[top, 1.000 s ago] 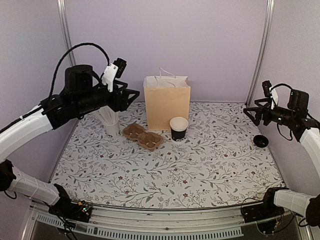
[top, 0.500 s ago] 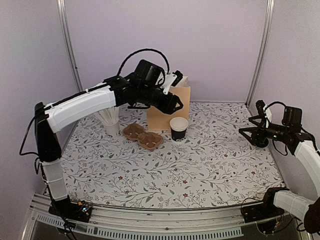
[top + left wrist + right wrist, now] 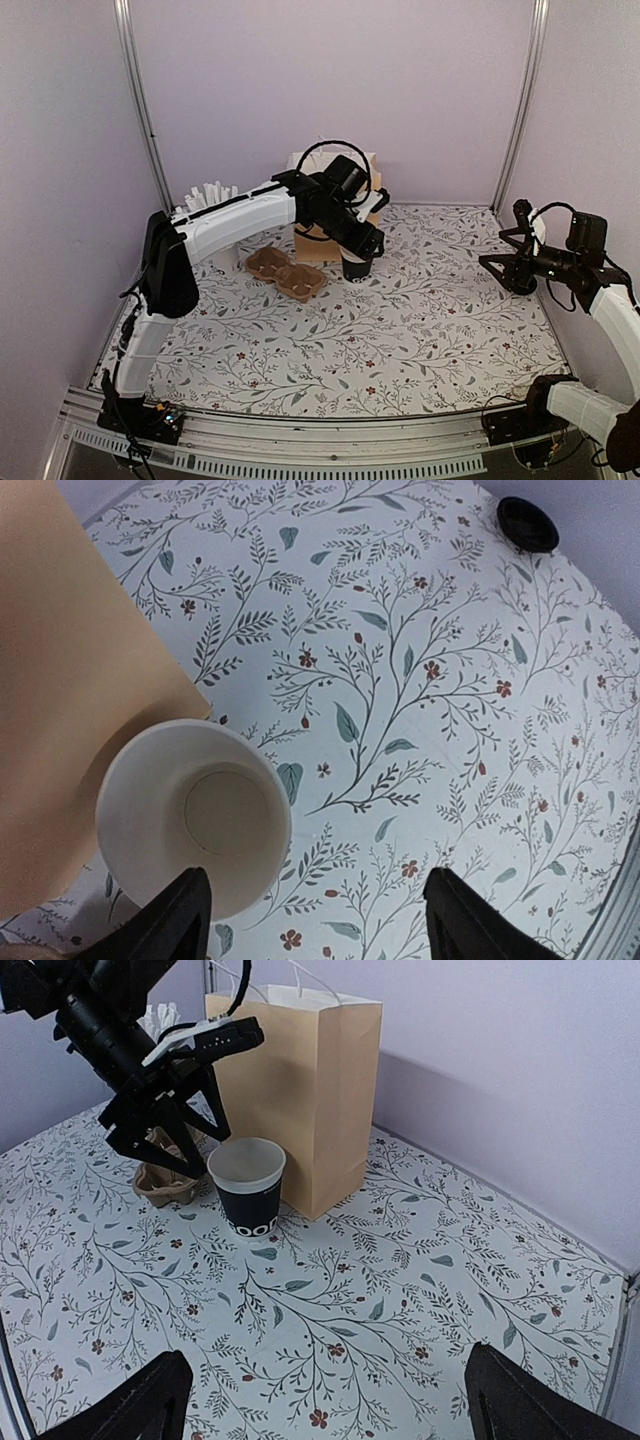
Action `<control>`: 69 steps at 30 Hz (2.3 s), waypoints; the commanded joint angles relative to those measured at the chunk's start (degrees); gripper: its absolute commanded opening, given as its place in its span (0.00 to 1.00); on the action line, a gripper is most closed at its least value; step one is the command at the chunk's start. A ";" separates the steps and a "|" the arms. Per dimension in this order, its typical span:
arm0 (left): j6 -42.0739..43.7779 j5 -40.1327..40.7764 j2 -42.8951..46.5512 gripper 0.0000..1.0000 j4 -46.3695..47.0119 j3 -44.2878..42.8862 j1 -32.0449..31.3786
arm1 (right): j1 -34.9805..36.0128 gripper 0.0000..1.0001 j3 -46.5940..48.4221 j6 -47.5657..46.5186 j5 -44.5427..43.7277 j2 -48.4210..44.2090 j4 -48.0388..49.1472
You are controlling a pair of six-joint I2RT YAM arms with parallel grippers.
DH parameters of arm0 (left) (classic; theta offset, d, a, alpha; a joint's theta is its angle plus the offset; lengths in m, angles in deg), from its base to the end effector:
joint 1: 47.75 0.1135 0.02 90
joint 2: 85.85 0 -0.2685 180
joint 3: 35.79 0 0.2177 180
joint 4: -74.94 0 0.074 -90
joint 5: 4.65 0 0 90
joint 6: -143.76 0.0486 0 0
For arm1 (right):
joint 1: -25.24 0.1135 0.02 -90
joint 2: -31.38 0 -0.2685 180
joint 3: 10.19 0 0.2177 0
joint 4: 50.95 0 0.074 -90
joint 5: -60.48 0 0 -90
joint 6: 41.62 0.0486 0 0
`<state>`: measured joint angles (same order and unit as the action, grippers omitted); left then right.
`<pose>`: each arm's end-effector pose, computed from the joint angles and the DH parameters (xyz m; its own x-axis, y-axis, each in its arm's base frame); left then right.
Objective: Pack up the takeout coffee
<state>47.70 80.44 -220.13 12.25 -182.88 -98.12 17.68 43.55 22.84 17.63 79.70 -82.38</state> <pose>0.3148 -0.3867 0.2604 -0.5697 0.5231 -0.6339 0.7466 0.6519 -0.1331 0.1577 0.0150 0.2877 -0.1492 -0.2760 -0.9495 -0.6960 0.7114 -0.0974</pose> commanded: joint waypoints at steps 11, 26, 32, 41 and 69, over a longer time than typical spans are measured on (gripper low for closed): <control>0.17 -0.80 -5.52 0.55 2.03 -3.06 0.88 | -0.18 0.99 -0.91 -1.58 0.78 0.17 0.24; 1.14 1.58 -8.77 0.19 2.51 -5.50 0.80 | -0.17 0.99 -1.17 -2.04 0.24 0.55 0.39; 0.89 1.68 -6.68 0.00 1.10 -5.32 0.46 | -0.18 0.99 -1.34 -2.15 -0.04 0.40 0.48; 2.17 7.39 9.38 0.00 -0.32 6.88 -6.22 | -0.14 0.99 -1.26 -2.23 -0.27 0.37 0.48; -3.10 15.92 13.54 0.00 2.58 25.75 -18.41 | -0.18 0.99 -1.26 -2.41 -0.22 2.13 0.65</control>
<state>45.12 95.55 -206.45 13.19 -157.94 -116.37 17.68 42.89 21.07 17.52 81.62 -82.35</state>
